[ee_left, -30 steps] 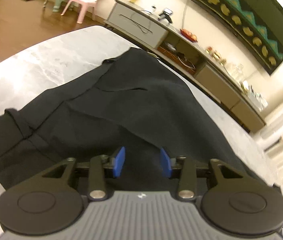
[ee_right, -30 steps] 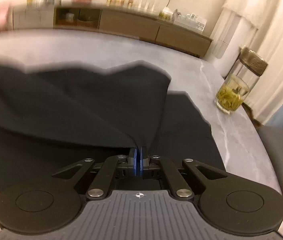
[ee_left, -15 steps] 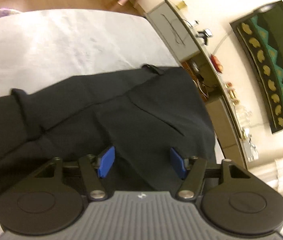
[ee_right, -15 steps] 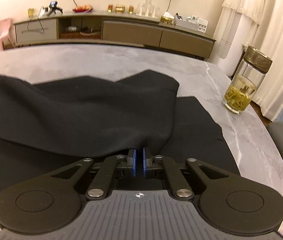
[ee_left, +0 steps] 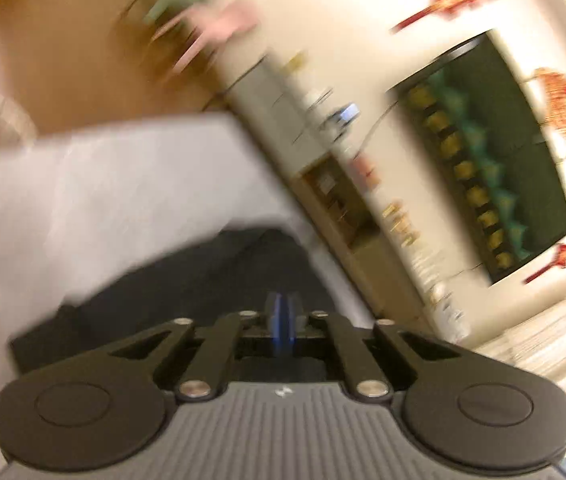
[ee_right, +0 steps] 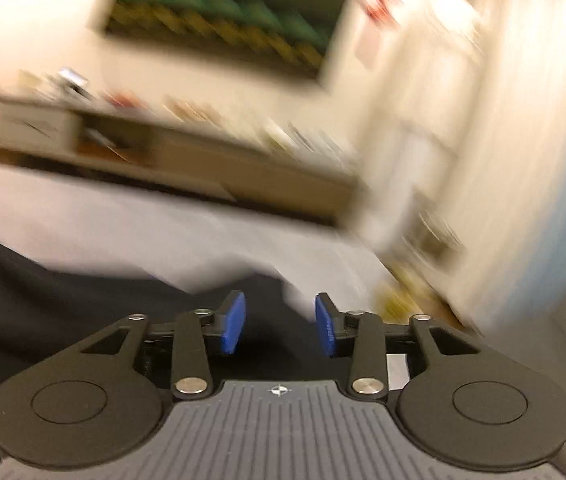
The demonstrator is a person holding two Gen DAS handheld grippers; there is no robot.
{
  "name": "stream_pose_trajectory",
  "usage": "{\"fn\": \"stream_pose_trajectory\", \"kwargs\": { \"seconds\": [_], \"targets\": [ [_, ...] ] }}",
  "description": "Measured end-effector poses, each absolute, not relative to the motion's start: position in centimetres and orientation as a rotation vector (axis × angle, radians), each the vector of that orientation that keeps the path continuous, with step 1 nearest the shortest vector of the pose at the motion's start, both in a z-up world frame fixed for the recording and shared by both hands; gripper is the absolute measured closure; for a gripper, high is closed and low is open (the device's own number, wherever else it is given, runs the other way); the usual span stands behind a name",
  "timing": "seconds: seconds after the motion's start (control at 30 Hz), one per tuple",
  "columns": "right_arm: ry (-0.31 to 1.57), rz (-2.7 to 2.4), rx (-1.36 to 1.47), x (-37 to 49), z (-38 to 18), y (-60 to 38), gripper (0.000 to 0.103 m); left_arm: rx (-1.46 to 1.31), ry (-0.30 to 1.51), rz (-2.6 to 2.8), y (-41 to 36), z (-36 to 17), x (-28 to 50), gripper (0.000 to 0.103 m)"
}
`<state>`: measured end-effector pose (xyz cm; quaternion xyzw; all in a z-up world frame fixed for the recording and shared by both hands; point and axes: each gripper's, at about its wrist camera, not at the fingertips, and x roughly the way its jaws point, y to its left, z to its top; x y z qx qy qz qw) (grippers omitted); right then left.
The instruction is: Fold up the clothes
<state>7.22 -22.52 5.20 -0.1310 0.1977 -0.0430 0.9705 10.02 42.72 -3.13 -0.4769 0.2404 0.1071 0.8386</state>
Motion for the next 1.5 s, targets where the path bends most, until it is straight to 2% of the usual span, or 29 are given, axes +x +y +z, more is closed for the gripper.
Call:
{"fn": "stream_pose_trajectory", "kwargs": {
  "seconds": [0.07,0.17,0.23,0.27,0.43,0.47,0.5,0.53,0.57,0.6,0.7,0.83,0.93,1.07,1.13,1.2,1.23,1.27,1.33,1.43,1.5],
  "targets": [
    [0.33,0.068,-0.275,5.5,6.7,-16.6,0.04,-1.042,0.587,0.23,42.9,-4.9,10.7,0.086],
    [0.338,0.362,-0.283,4.4,7.1,-6.1,0.033,-1.033,0.642,0.208,42.4,-5.8,11.4,0.079],
    [0.386,0.583,-0.317,4.6,6.7,0.7,0.02,-0.979,0.651,0.22,41.7,-5.6,11.6,0.072],
    [0.413,0.691,-0.345,5.0,6.3,4.1,0.02,-0.934,0.656,0.234,41.4,-5.2,11.8,0.067],
    [0.527,0.88,-0.563,9.6,2.5,16.2,0.02,-0.823,0.673,0.25,39.6,-4.0,11.4,0.066],
    [0.566,0.881,-0.595,10.7,1.8,17.3,0.027,-0.805,0.676,0.255,39.3,-3.9,11.3,0.066],
    [0.604,0.883,-0.623,11.7,1.2,18.4,0.055,-0.774,0.677,0.267,38.9,-3.6,11.4,0.066],
    [0.632,0.886,-0.631,12.5,1.0,18.8,0.076,-0.743,0.678,0.279,38.6,-3.3,11.4,0.066],
    [0.654,0.888,-0.638,13.2,0.9,19.1,0.085,-0.706,0.68,0.279,38.2,-3.0,11.4,0.066],
    [0.645,0.887,-0.646,13.3,1.5,19.1,0.1,-0.672,0.678,0.277,37.7,-2.7,11.4,0.066],
    [0.562,0.867,-0.598,12.5,4.2,18.0,0.101,-0.641,0.642,0.252,37.0,-1.5,10.9,0.062],
    [0.425,0.846,-0.508,9.3,8.3,15.5,0.102,-0.817,0.6,0.171,37.6,-1.4,9.4,0.05],
    [0.362,0.806,-0.554,7.5,7.9,14.6,0.102,-0.944,0.62,0.116,37.8,-2.8,9.3,0.036],
    [0.322,0.796,-0.551,5.6,7.4,13.6,0.102,-1.064,0.664,0.065,37.7,-5.3,10.5,0.029],
    [0.317,0.812,-0.546,4.5,6.9,13.5,0.102,-1.106,0.68,0.044,37.5,-6.4,11.4,0.028],
    [0.328,0.833,-0.548,3.8,6.0,13.5,0.102,-1.104,0.702,0.044,37.2,-7.4,12.8,0.038],
    [0.331,0.837,-0.555,3.4,5.7,13.4,0.102,-1.093,0.714,0.043,36.9,-7.8,13.5,0.077],
    [0.341,0.838,-0.562,2.8,5.4,13.5,0.102,-1.05,0.727,0.034,36.7,-7.9,14.1,0.103],
    [0.359,0.837,-0.562,1.9,4.9,13.0,0.102,-0.993,0.657,0.063,36.7,-6.4,13.7,0.103],
    [0.389,0.831,-0.542,0.9,4.4,11.4,0.102,-0.94,0.324,-0.003,37.5,-1.1,7.0,0.103],
    [0.443,0.843,-0.465,1.2,4.5,8.6,0.098,-0.845,0.255,0.1,38.3,-0.2,3.8,0.103]
  ]
}}
